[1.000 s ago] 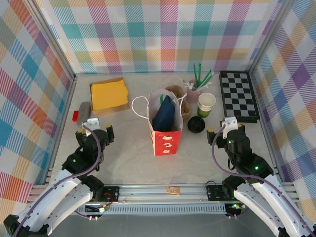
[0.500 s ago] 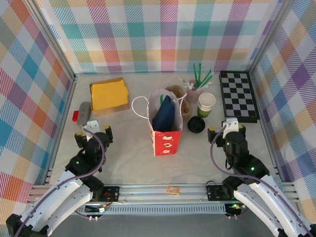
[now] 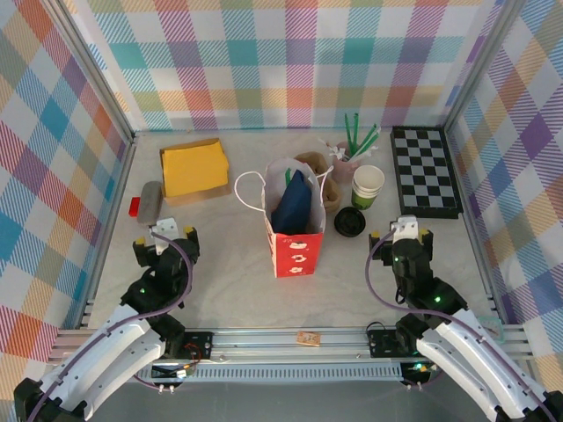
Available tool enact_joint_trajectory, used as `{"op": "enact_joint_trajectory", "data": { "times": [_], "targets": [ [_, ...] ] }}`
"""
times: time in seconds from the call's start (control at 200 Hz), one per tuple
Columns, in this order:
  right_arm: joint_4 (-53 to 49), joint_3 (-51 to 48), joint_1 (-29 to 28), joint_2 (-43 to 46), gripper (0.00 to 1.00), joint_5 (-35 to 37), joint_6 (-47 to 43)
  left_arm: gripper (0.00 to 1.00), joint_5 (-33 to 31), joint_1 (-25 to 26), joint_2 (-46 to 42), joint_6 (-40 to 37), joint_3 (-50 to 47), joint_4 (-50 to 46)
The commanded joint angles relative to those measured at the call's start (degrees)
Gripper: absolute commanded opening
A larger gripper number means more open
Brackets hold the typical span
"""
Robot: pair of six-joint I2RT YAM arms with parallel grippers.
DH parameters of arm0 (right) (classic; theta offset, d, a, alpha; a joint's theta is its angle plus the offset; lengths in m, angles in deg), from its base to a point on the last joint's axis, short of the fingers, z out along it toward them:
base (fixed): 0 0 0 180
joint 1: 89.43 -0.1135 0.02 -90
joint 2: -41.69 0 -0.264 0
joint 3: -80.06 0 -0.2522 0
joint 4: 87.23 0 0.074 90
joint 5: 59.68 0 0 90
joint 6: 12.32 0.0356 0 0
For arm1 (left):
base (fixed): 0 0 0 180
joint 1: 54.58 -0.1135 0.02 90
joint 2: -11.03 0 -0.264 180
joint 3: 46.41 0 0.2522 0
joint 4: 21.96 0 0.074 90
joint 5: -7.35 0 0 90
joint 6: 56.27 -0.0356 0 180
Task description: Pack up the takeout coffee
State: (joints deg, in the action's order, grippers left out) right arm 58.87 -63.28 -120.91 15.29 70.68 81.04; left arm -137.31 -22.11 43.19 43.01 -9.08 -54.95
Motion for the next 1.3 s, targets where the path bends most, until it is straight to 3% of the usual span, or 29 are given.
{"op": "enact_joint_trajectory", "data": {
  "times": [0.0, 0.665, 1.296],
  "targets": [
    [2.78, -0.91, 0.20, 0.99, 0.99, 2.66, -0.45, 1.00, -2.42, -0.39, -0.26, -0.84, -1.31, 2.34],
    [3.08, -7.73, 0.11, 5.64, 0.99, 2.02, 2.09, 1.00, -3.44, -0.34, 0.27, 0.83, -6.54, 5.66],
    [10.91, -12.82, 0.20, 6.44, 0.99, 3.41, -0.36, 1.00, -1.76, -0.39, 4.83, -0.07, -8.46, 11.40]
  ]
}}
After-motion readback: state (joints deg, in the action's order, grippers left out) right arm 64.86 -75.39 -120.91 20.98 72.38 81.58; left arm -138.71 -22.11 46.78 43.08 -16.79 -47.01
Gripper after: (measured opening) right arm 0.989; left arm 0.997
